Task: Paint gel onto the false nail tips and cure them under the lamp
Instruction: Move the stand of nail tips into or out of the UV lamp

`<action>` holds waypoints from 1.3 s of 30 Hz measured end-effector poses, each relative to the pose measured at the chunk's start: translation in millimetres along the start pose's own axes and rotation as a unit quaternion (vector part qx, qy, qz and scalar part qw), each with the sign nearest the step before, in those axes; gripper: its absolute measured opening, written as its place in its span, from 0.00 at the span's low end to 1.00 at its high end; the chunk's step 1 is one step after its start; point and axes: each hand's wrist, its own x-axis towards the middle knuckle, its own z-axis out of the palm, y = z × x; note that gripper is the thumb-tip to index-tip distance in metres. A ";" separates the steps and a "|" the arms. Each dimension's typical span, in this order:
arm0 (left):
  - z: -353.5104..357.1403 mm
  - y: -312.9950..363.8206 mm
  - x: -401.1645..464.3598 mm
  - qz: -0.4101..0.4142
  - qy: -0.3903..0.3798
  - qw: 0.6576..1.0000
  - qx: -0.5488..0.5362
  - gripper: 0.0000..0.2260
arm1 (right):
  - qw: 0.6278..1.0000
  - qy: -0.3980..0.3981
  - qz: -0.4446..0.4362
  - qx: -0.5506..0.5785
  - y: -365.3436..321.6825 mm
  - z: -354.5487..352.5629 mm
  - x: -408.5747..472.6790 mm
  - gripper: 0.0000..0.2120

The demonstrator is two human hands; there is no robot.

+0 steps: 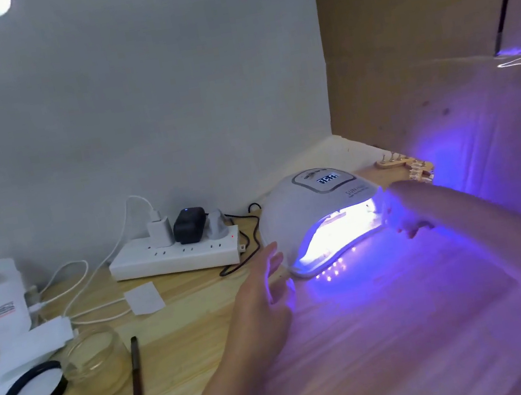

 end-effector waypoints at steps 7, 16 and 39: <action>-2.5 0.1 -3.6 0.027 -0.006 0.999 0.032 0.24 | 0.963 0.234 -0.133 -0.015 -37.0 -28.0 3.5 0.20; -1.6 -0.8 -4.6 0.016 0.017 1.000 0.004 0.22 | 0.964 0.157 -0.212 0.036 -42.4 -11.8 32.2 0.20; -20.9 7.8 1.4 -0.059 0.121 0.978 -0.161 0.04 | 0.654 0.371 -0.146 0.643 -167.5 125.3 -116.6 0.13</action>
